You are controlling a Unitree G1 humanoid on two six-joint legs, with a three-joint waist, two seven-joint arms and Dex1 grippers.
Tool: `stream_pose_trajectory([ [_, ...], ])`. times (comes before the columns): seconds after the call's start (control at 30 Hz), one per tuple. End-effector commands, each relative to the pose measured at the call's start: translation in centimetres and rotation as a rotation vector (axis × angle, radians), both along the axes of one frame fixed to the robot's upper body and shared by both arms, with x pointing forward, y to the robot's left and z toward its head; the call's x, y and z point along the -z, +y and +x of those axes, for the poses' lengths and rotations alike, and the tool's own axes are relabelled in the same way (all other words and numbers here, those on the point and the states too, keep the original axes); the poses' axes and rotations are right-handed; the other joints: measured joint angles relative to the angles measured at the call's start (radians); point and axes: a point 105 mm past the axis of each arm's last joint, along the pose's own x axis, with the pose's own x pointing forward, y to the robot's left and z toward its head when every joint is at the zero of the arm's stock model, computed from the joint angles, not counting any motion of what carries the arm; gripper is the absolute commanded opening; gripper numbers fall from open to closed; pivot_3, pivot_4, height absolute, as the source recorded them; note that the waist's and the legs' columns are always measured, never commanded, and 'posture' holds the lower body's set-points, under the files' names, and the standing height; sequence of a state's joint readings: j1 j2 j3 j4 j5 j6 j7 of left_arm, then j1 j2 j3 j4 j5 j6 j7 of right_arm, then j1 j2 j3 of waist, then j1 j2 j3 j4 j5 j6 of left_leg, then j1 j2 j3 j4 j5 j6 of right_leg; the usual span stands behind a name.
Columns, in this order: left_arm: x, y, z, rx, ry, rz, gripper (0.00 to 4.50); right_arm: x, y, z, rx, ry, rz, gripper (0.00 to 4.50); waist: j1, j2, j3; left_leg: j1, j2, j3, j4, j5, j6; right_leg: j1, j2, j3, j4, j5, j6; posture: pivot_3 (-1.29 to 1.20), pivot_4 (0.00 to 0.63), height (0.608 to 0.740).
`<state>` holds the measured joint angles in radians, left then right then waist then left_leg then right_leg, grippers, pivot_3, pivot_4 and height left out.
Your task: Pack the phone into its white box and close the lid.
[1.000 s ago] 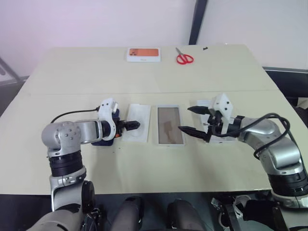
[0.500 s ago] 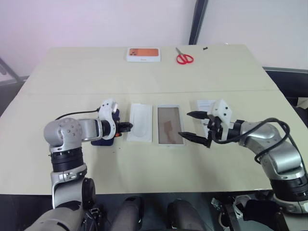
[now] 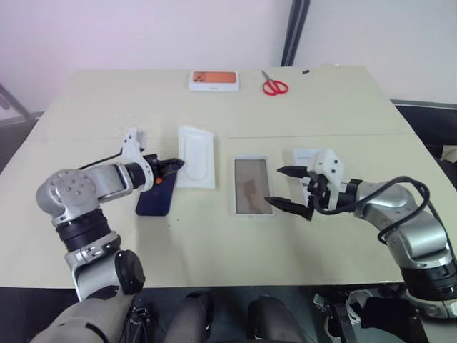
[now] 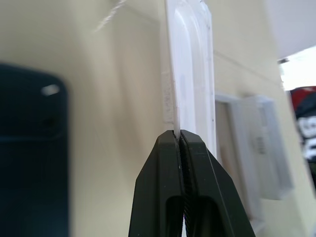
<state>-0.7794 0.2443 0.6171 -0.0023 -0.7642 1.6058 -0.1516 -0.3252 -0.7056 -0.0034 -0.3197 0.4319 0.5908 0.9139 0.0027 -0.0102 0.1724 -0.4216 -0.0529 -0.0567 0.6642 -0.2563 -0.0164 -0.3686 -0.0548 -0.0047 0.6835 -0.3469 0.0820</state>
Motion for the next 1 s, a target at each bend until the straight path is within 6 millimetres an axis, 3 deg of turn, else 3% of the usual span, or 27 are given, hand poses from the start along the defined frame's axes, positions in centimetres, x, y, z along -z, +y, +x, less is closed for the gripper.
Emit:
stream_pose_trajectory([
  [0.03,-1.7,-2.6,-0.3,0.086,-0.059,-0.006,0.01,-1.4,0.0,-0.1,-0.010,-0.067,-0.012,4.50,0.005,0.000,0.000,0.000,0.000,0.000,0.000,0.000,0.000,0.000,0.000,0.000,0.000,0.000,0.000,0.00,0.150,0.740],
  [0.23,-0.3,-7.8,-1.1,0.156,-0.009,0.004,0.01,-1.8,-1.4,0.4,0.038,-0.085,-0.034,4.50,0.010,0.000,0.000,-0.001,0.000,0.000,0.001,0.000,0.000,0.000,0.000,0.000,0.000,0.000,0.000,0.00,0.150,0.740],
  [0.33,0.7,-9.2,-1.4,0.151,0.033,0.011,0.01,-1.9,-1.8,0.4,0.050,-0.089,-0.039,4.50,0.009,0.000,0.000,-0.001,0.000,0.000,0.001,0.000,0.000,0.000,0.000,0.000,0.000,0.000,0.000,0.00,0.150,0.740],
  [0.5,2.0,-10.2,-1.9,0.137,0.082,0.037,0.01,-1.9,-1.9,0.4,0.055,-0.090,-0.042,4.50,0.005,0.000,0.000,-0.001,0.000,0.000,0.001,0.000,0.000,-0.001,0.000,0.000,0.001,0.000,0.000,0.00,0.150,0.740],
  [0.8,2.4,-11.1,-3.0,0.193,0.085,0.038,0.01,-1.9,-1.6,0.4,0.050,-0.091,-0.037,4.50,0.010,-0.001,0.000,-0.002,0.000,0.000,0.002,0.000,0.000,-0.001,0.000,0.000,0.000,0.000,0.000,0.00,0.150,0.740],
  [0.9,2.6,-11.2,-3.5,0.229,0.080,0.055,0.93,-1.9,-1.4,0.5,0.043,-0.093,-0.035,4.50,0.009,-0.001,0.000,-0.002,0.000,0.000,0.002,0.000,-0.001,-0.001,0.000,0.000,0.001,0.000,0.000,0.00,0.150,0.740],
  [1.0,2.6,-11.0,-3.6,0.238,0.077,0.059,2.26,-2.0,-1.3,0.5,0.040,-0.097,-0.036,4.50,0.010,-0.001,0.000,-0.002,0.000,0.000,0.002,0.000,-0.001,-0.001,0.000,0.000,0.001,0.000,0.000,0.00,0.150,0.740],
])
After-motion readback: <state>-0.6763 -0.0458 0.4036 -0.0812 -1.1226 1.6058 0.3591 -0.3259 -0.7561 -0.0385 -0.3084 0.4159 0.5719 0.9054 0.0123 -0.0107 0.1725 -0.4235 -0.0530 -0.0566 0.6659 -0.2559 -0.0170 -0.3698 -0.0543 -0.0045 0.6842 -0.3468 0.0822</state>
